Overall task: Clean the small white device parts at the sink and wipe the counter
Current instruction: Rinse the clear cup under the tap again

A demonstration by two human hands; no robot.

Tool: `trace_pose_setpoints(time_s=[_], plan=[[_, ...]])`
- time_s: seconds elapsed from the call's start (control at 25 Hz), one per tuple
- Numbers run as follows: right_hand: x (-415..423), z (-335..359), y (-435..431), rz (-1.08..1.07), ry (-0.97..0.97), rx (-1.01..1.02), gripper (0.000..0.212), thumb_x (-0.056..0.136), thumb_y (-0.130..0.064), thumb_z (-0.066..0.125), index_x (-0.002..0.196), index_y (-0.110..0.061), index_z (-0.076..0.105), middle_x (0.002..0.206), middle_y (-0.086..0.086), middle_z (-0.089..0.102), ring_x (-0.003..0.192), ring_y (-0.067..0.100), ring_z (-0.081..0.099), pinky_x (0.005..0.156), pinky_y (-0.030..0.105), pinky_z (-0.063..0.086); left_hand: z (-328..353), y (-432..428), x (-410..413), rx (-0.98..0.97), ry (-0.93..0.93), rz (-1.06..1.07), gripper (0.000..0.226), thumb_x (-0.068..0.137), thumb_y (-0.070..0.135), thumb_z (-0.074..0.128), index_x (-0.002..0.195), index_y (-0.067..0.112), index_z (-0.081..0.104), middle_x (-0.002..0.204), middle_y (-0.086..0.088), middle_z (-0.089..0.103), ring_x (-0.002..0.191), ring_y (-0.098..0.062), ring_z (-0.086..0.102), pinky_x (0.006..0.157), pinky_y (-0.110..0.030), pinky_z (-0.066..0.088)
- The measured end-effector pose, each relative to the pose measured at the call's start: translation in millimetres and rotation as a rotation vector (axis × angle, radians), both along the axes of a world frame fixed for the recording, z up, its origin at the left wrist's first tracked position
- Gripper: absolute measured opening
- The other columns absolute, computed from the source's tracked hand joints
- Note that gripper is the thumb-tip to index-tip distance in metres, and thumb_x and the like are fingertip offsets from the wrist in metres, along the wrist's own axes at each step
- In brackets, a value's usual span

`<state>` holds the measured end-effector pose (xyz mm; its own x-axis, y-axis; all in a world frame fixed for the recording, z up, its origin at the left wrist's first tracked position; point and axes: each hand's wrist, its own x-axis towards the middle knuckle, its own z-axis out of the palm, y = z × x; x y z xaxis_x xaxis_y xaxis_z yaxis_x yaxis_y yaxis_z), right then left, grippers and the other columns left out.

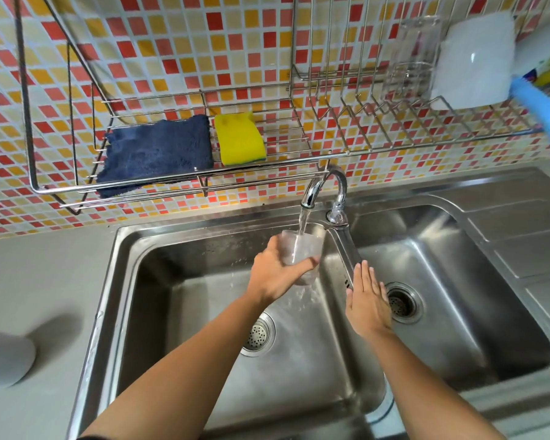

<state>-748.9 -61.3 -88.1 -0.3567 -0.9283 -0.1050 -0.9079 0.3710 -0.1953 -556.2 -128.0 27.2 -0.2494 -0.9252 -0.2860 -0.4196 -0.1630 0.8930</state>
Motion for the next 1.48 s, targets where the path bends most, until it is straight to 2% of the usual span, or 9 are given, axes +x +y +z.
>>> trace_pose_setpoints(time_s=[0.08,0.2,0.32,0.48,0.68,0.76,0.88,1.32,1.48], plan=[[0.0,0.1,0.2,0.005,0.005,0.003,0.063,0.086,-0.028,0.018,0.143,-0.002,0.021,0.153,0.012,0.018,0.141,0.026,0.020,0.112,0.042,0.020,-1.8,3.6,5.6,0.015,-0.023,0.012,0.060,0.068,0.042,0.080,0.114,0.017,0.051,0.103,0.001,0.066,0.067,-0.003,0.069,0.061,-0.016,0.054],[-0.1,-1.6,0.2,-0.005,0.013,0.006,0.059,0.090,-0.024,0.019,0.145,-0.003,0.014,0.155,0.010,0.011,0.143,0.023,0.013,0.114,0.039,0.014,-9.0,6.6,12.4,-0.033,-0.129,0.040,0.064,0.062,0.049,0.080,0.111,0.017,0.055,0.093,0.007,0.068,0.082,-0.008,0.067,0.073,-0.023,0.057],[-1.8,-4.5,-0.2,0.021,0.031,0.004,0.055,0.097,-0.021,0.022,0.146,-0.004,0.006,0.156,0.009,0.003,0.144,0.021,0.006,0.115,0.037,0.009,-4.4,7.0,12.2,-0.036,-0.099,0.027,0.061,0.065,0.035,0.083,0.113,0.015,0.052,0.091,0.009,0.064,0.075,-0.002,0.063,0.056,-0.007,0.048],[-3.1,-4.1,-0.1,0.035,0.046,0.010,0.055,0.098,-0.022,0.024,0.146,-0.005,0.002,0.156,0.008,0.000,0.144,0.020,0.002,0.115,0.035,0.007,-0.3,0.0,11.5,-0.123,-0.127,-0.072,0.076,0.056,0.026,0.087,0.119,0.015,0.046,0.113,0.002,0.063,0.096,-0.014,0.062,0.077,-0.018,0.047],[-3.5,-6.5,0.1,0.040,0.056,0.008,0.055,0.095,-0.024,0.017,0.146,-0.005,0.005,0.156,0.008,0.003,0.144,0.021,0.005,0.115,0.036,0.009,-3.0,-2.0,13.8,-0.146,-0.155,-0.042,0.077,0.055,0.029,0.088,0.118,0.017,0.045,0.109,0.003,0.063,0.099,-0.018,0.060,0.085,-0.026,0.048],[-3.3,-6.0,0.2,0.032,0.049,-0.018,0.060,0.089,-0.026,0.014,0.146,-0.004,0.010,0.155,0.010,0.008,0.143,0.022,0.010,0.115,0.038,0.012,-4.0,-1.4,12.9,-0.130,-0.142,-0.060,0.076,0.055,0.027,0.088,0.116,0.016,0.044,0.109,0.003,0.063,0.099,-0.018,0.060,0.080,-0.023,0.048],[-4.3,-8.7,0.0,0.042,0.048,0.001,0.056,0.094,-0.023,0.018,0.146,-0.003,0.009,0.156,0.010,0.006,0.144,0.022,0.008,0.115,0.037,0.012,-3.8,-0.2,14.3,-0.118,-0.138,-0.046,0.072,0.056,0.023,0.087,0.114,0.016,0.044,0.102,0.003,0.064,0.092,-0.016,0.062,0.072,-0.020,0.047],[-5.2,-9.9,-0.3,0.050,0.046,0.000,0.056,0.094,-0.023,0.020,0.145,-0.001,0.010,0.155,0.013,0.008,0.143,0.024,0.010,0.115,0.038,0.015,-7.0,-2.3,19.1,-0.112,-0.155,-0.073,0.071,0.051,0.028,0.088,0.106,0.016,0.045,0.101,0.002,0.067,0.091,-0.019,0.064,0.080,-0.030,0.053],[-6.8,-11.1,-0.6,0.052,0.048,0.007,0.065,0.086,-0.028,0.010,0.145,-0.002,0.008,0.156,0.012,0.005,0.144,0.023,0.007,0.116,0.036,0.012,-7.4,-2.7,18.9,-0.122,-0.155,-0.067,0.073,0.050,0.031,0.086,0.107,0.017,0.045,0.103,0.002,0.066,0.093,-0.020,0.064,0.082,-0.033,0.053]])
